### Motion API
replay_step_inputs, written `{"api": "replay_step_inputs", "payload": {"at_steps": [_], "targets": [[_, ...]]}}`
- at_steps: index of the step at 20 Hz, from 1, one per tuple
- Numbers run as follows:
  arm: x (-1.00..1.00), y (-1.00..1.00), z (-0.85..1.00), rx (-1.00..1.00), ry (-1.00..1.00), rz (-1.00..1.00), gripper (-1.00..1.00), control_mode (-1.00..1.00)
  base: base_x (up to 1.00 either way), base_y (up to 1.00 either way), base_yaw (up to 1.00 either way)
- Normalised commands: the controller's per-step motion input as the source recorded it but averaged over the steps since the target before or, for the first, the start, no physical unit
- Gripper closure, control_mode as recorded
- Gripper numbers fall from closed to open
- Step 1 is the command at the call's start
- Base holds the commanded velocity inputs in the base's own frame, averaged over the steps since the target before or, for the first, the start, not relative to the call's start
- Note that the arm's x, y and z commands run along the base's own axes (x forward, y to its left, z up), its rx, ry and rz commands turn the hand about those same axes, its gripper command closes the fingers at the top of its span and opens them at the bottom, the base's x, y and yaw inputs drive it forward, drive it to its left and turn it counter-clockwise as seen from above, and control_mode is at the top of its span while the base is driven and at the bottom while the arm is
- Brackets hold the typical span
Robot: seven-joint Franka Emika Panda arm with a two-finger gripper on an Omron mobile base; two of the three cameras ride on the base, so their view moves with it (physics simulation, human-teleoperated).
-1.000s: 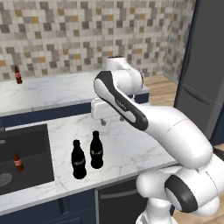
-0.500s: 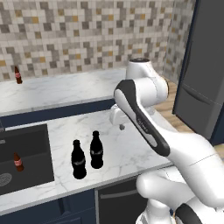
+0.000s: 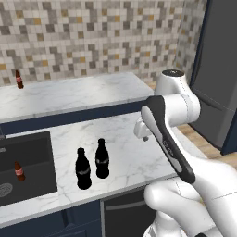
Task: Place the large bottle from the dining counter next to the other large bottle outside the sink, and place the small bottle from the dining counter next to the other small bottle inside the sink.
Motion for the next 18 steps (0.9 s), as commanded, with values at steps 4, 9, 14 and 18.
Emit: {"api": "replay_step_inputs", "payload": {"at_steps": [4,9,14,18], "targets": [[0.0,0.0,0.0,0.0,0.0,0.0,-1.0,-1.0,0.0,0.0,0.0],[0.0,0.0,0.0,0.0,0.0,0.0,-1.0,1.0,0.0,0.0,0.0],[0.0,0.0,0.0,0.0,0.0,0.0,-1.0,1.0,-0.79,-0.01,-0.02],[0.0,0.0,0.0,0.0,0.0,0.0,-1.0,1.0,-0.53,-0.4,0.0]]}}
